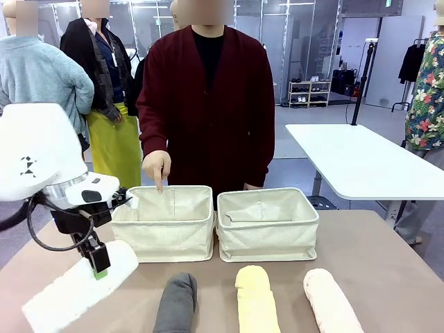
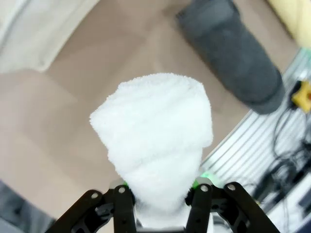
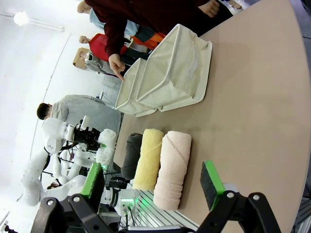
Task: Divide the towels into two baskets.
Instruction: Pick up one hotel-folded towel and place it in the Fabric basket indicated by the person.
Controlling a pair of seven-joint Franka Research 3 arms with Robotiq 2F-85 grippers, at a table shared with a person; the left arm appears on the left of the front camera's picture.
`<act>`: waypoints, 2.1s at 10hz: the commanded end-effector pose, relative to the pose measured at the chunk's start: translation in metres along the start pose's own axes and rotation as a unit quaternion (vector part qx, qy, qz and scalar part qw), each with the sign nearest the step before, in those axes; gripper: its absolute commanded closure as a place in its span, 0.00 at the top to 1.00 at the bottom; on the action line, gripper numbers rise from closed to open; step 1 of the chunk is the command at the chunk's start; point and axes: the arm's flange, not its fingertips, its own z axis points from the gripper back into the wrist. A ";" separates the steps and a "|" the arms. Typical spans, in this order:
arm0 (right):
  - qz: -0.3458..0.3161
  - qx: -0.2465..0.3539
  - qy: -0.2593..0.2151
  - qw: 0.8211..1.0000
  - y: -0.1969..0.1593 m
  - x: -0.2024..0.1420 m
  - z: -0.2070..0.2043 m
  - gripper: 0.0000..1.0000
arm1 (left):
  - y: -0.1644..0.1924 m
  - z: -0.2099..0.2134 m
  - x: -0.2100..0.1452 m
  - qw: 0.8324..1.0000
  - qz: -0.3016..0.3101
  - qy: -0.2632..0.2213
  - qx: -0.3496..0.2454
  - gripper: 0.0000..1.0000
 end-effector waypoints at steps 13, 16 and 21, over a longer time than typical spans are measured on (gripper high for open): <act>0.006 0.006 -0.004 1.000 0.003 -0.001 0.002 1.00 | -0.017 0.067 0.099 0.888 -0.432 0.019 0.154 0.37; 0.006 0.006 -0.004 1.000 0.003 -0.001 0.002 1.00 | 0.021 0.070 0.164 0.869 -0.470 0.031 0.153 0.37; 0.006 0.006 -0.004 1.000 0.003 -0.001 0.002 1.00 | 0.071 0.043 0.230 0.862 -0.481 0.033 0.159 0.37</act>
